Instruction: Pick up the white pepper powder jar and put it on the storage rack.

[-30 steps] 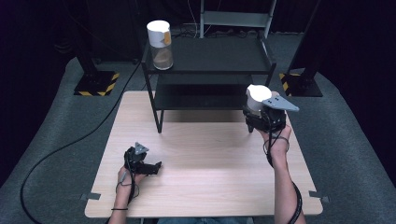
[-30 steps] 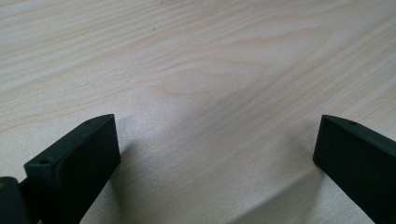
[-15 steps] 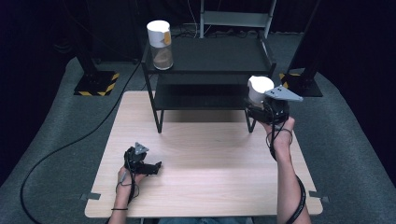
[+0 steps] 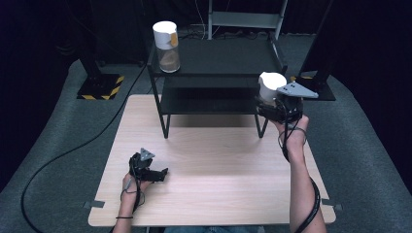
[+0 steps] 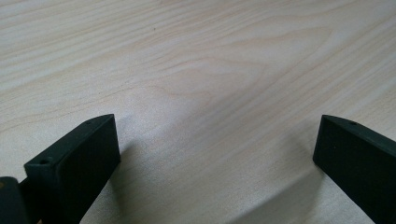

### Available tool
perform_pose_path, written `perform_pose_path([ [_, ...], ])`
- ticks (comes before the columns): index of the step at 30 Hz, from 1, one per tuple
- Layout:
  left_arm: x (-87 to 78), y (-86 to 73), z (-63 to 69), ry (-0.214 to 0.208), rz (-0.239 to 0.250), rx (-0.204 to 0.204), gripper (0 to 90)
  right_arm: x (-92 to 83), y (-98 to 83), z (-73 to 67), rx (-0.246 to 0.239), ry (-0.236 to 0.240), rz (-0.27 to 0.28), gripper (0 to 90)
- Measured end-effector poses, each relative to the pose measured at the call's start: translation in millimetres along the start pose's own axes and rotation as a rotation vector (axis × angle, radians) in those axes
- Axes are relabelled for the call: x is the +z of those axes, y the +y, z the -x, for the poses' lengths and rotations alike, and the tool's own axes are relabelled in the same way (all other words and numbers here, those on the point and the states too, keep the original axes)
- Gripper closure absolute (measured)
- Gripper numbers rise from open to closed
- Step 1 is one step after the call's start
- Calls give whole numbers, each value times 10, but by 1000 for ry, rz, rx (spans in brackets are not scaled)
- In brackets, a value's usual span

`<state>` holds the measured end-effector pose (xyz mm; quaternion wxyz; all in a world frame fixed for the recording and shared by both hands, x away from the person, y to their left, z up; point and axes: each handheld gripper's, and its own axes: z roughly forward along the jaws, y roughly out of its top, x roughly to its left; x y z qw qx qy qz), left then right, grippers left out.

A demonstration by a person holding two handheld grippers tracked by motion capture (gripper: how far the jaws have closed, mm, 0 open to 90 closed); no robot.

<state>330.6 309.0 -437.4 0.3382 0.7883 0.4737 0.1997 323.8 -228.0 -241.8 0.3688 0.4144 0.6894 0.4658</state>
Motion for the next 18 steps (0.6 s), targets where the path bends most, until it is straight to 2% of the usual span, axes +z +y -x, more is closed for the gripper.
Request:
perform_pose_path([
  [18, 0, 0, -1, 0, 0, 0, 3, -18, 220, 93, 6, 2, 7, 299],
])
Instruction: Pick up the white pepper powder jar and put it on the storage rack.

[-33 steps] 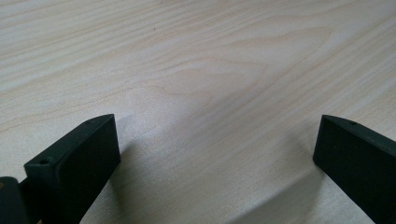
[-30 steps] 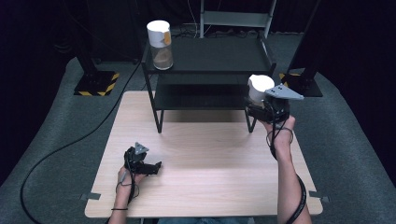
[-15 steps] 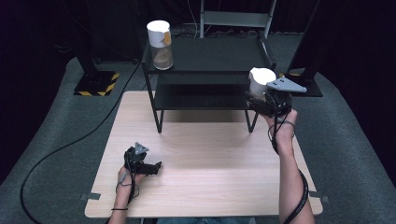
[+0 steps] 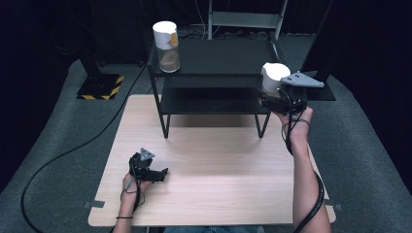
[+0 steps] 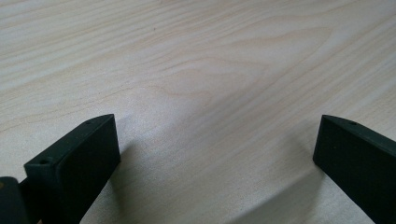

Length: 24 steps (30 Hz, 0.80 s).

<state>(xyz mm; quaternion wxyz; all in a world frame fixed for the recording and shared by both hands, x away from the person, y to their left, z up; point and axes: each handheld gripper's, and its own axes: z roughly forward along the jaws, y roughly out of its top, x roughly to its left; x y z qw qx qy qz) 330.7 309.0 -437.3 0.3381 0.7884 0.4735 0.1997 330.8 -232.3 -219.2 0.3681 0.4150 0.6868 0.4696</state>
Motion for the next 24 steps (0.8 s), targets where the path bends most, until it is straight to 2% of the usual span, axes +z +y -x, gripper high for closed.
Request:
perform_pose_path([
  [24, 0, -1, -2, -1, 0, 0, 4, -18, 300, 63, -4, 9, 17, 299],
])
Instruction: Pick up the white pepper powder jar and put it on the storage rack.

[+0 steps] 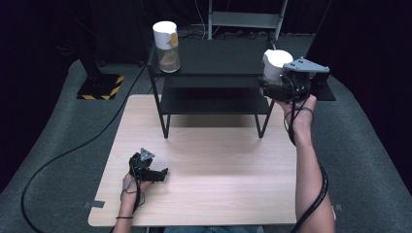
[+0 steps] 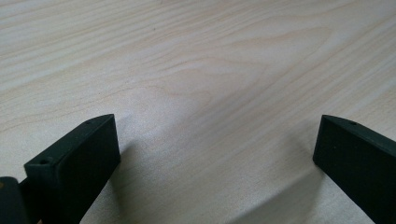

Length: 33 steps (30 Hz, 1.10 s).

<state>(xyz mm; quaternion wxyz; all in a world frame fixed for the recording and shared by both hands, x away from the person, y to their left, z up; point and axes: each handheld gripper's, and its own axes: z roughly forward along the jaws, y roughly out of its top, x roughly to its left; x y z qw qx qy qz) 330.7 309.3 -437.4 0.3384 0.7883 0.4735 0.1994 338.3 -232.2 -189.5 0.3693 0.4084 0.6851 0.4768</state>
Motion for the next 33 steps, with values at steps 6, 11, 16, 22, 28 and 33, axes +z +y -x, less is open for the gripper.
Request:
perform_pose_path([
  [6, 0, -1, 0, 0, 1, -1, 5, 20, 85, 19, 6, 7, 1, 299],
  [11, 0, -1, -1, 0, 0, -1, 5, 62, 168, 50, 9, 10, -4, 299],
  [16, 0, -1, -1, 0, 0, -1, 5, 71, 221, 62, 13, 6, 1, 299],
  [22, 0, -1, -1, 0, 0, 0, 5, 89, 307, 72, 7, 1, -3, 299],
  [28, 0, -1, -1, 0, 0, -1, 5, 134, 397, 99, 12, -10, -11, 299],
  [33, -1, -1, -1, 0, 0, -1, 5, 218, 485, 124, 11, -15, -33, 299],
])
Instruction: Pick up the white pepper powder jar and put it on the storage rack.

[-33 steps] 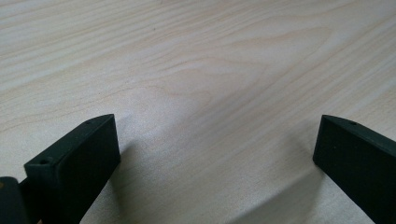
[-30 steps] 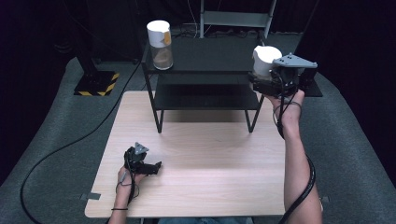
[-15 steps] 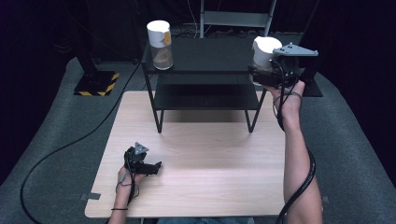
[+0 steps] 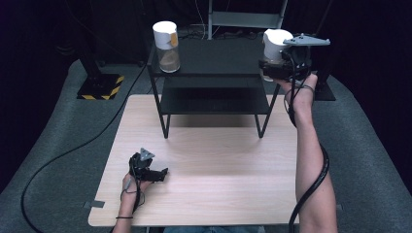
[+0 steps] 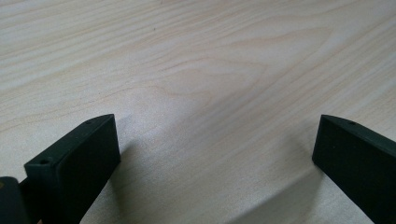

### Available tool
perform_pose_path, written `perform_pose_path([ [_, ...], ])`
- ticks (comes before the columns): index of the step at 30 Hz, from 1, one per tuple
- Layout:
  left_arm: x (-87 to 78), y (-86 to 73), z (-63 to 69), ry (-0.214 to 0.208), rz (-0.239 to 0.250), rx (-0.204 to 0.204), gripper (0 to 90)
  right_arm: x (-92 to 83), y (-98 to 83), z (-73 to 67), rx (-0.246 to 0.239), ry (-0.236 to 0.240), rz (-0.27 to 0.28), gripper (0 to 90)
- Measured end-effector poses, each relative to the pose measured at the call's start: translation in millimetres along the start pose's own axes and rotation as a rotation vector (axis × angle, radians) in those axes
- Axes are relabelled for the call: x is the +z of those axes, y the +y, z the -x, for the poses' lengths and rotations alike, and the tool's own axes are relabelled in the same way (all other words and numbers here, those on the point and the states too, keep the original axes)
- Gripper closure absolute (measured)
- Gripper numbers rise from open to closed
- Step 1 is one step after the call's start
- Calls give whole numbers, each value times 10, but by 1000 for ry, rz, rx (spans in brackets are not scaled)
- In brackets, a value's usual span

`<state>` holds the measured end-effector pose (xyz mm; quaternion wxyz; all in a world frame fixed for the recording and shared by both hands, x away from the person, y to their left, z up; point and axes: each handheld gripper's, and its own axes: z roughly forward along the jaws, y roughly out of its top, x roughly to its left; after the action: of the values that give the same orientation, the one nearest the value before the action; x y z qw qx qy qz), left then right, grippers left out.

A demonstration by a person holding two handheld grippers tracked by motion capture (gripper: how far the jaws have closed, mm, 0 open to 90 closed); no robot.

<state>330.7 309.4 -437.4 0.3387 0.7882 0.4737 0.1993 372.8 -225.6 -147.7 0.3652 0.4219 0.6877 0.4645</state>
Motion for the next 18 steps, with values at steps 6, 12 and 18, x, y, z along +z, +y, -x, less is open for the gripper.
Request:
perform_pose_path([
  [6, -1, -1, 0, -1, 0, 1, 7, 89, 71, 26, 6, -10, -18, 299],
  [12, -1, -1, 0, -1, 1, 0, 7, 169, 150, 65, 13, -21, -36, 299],
  [18, -3, -4, 0, -1, 1, 1, 10, 262, 195, 122, 33, -20, -50, 299],
])
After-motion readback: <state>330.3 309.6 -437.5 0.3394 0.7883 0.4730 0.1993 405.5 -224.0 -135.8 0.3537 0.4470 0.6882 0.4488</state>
